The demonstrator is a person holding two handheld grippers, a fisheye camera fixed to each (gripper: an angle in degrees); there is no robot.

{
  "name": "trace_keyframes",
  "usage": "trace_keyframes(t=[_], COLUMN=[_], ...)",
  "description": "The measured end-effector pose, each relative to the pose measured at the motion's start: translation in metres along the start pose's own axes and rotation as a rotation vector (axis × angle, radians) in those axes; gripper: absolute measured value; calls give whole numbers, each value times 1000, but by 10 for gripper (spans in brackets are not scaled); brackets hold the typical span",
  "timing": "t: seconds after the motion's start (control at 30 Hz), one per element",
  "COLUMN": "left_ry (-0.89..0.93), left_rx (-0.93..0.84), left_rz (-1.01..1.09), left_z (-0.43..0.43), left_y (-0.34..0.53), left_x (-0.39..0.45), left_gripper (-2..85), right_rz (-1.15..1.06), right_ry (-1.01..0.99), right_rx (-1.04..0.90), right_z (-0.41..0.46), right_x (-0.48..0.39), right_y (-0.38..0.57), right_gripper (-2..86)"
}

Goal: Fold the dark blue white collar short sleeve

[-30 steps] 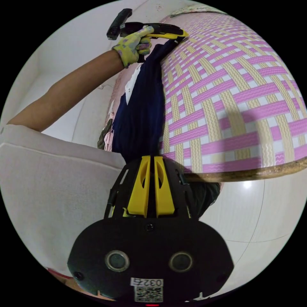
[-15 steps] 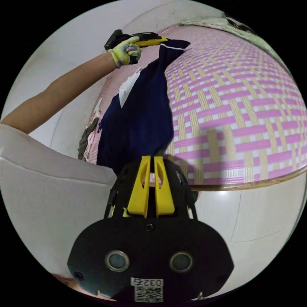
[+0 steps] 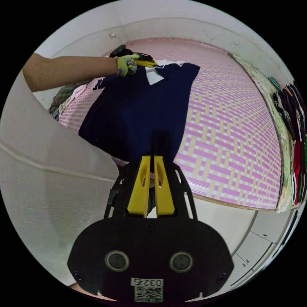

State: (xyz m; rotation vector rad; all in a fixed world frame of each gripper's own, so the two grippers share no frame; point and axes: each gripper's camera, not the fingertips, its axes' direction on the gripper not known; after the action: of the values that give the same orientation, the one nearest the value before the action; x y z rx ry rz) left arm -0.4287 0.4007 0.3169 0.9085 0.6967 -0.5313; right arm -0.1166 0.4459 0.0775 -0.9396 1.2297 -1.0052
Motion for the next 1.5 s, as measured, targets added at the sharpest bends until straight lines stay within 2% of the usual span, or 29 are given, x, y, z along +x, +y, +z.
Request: trace_keyframes(t=[0.17, 0.4, 0.53, 0.6, 0.8, 0.87, 0.93, 1.0, 1.1, 1.17, 1.3, 1.4, 1.5], left_ry=[13, -99, -216, -217, -193, -221, -303, -263, -279, -279, -252, -269, -209], left_rx=[19, 215, 123, 108, 283, 263, 162, 120, 122, 134, 211, 250, 120], left_rz=[24, 221, 110, 57, 140, 120, 37, 21, 24, -3, -61, 12, 141], left_z=[0, -39, -13, -8, -39, -29, -6, 3, 3, -3, -32, -43, -16], left_y=[7, 35, 36, 38, 64, 68, 64, 63, 64, 67, 82, 93, 96], left_x=[-12, 20, -20, -35, -14, -24, -47, -60, -71, -79, -90, -79, -65], left_gripper=[-17, -17, -17, -17, -17, -17, -17, -17, -14, -11, -11, -10, -9], right_rz=[-34, -26, -20, -14, -9, 11, 31, 31, 32, 31, 123, 312, 471], right_ry=[26, 49, 1, -10, 10, -12, -48, -57, -84, -169, -423, -405, -395], right_rx=[-81, -57, -102, -146, -104, -121, -142, -149, -153, -190, -164, -24, 30], right_z=[15, -1, 19, 30, 18, 25, 35, 37, 38, 44, 33, 13, 15], right_x=[-20, -23, -20, -17, -6, 2, 13, 19, 31, 39, 75, 118, 157], right_y=[-15, -37, -45, -47, -58, -61, -64, -66, -69, -70, -58, -36, -25], right_gripper=[-7, -7, -7, -7, -7, -6, -4, 0, 25, 52, 68, 67, 67])
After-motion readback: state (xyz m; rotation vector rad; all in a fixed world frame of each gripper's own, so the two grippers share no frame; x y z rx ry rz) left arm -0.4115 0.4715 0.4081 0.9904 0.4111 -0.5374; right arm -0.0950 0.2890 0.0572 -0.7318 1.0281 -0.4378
